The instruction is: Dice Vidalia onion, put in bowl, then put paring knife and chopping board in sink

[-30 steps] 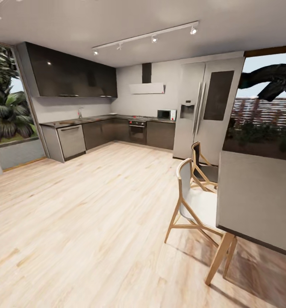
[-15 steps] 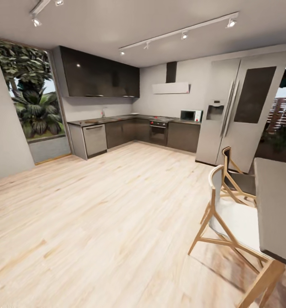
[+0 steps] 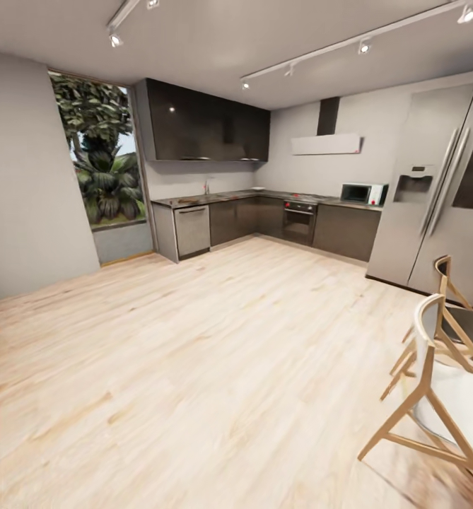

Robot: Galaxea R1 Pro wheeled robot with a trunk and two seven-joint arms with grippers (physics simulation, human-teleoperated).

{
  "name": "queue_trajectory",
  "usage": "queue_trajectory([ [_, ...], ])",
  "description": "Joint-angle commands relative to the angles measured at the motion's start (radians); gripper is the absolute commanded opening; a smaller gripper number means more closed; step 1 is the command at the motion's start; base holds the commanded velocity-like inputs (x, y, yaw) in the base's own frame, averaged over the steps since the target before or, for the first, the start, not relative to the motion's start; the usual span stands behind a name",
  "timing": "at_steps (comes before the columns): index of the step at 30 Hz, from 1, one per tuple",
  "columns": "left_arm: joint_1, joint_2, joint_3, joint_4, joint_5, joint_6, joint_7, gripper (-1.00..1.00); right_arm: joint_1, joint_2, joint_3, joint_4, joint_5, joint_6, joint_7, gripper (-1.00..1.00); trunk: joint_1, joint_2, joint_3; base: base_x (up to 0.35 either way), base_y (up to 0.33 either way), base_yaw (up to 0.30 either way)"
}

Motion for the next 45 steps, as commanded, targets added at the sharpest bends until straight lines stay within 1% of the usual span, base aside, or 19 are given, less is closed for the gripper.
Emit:
queue_trajectory([
  [1, 0.0, 0.0, -0.001, -0.001, 0.001, -0.001, 0.003, 1.0, 0.0, 0.0, 0.001, 0.0, 0.0, -0.002, -0.002, 1.0, 0.001, 0.0, -0.001, 0.309, 0.057, 0.283],
  [5, 0.0, -0.001, -0.001, -0.001, 0.0, -0.001, 0.003, 1.0, 0.0, 0.0, 0.004, 0.003, 0.0, 0.002, 0.0, 1.0, 0.001, 0.0, -0.001, 0.317, 0.027, 0.198],
  [7, 0.0, -0.001, -0.001, -0.001, 0.0, -0.001, 0.003, 1.0, 0.0, -0.001, 0.005, 0.038, 0.0, 0.004, 0.0, 1.0, 0.001, 0.0, -0.001, 0.323, -0.012, 0.047],
  [10, 0.0, -0.001, -0.001, 0.0, 0.0, -0.001, 0.003, 1.0, 0.0, 0.003, 0.005, 0.191, -0.002, 0.005, 0.001, 1.0, 0.001, 0.0, -0.001, 0.324, -0.071, 0.011],
  [13, 0.0, -0.001, -0.001, 0.001, 0.0, 0.0, 0.003, 1.0, 0.0, 0.008, 0.006, 0.276, -0.003, 0.007, 0.002, 1.0, 0.001, 0.0, -0.001, 0.325, -0.087, 0.004],
  [15, 0.0, -0.001, -0.001, 0.005, 0.0, 0.0, 0.003, 1.0, 0.0, 0.011, 0.006, 0.354, -0.004, 0.007, 0.003, 1.0, 0.001, 0.0, -0.001, 0.324, -0.095, 0.001],
  [16, 0.0, -0.001, -0.001, 0.006, 0.0, 0.0, 0.003, 1.0, 0.0, 0.011, 0.006, 0.385, -0.003, 0.008, 0.003, 1.0, 0.001, 0.0, -0.001, 0.324, -0.099, 0.001],
  [19, 0.0, -0.001, -0.001, 0.008, 0.0, 0.0, 0.003, 1.0, 0.0, 0.01, 0.006, 0.426, -0.003, 0.008, 0.003, 1.0, 0.001, 0.0, -0.001, 0.324, -0.101, 0.0],
  [24, 0.0, -0.001, -0.001, 0.008, 0.0, 0.0, 0.003, 1.0, 0.0, 0.007, 0.003, 0.438, -0.003, 0.007, 0.003, 1.0, 0.001, 0.0, -0.001, 0.325, -0.104, 0.0],
  [37, 0.0, -0.001, -0.003, 0.008, -0.003, 0.0, 0.003, 1.0, 0.0, 0.009, 0.003, 0.439, -0.004, 0.007, 0.003, 1.0, 0.001, 0.0, -0.001, 0.323, -0.107, 0.0],
  [45, 0.0, -0.001, -0.002, 0.009, 0.0, 0.0, 0.003, 1.0, 0.0, 0.009, 0.003, 0.44, -0.003, 0.007, 0.003, 1.0, 0.001, 0.0, -0.001, 0.31, 0.045, 0.0],
])
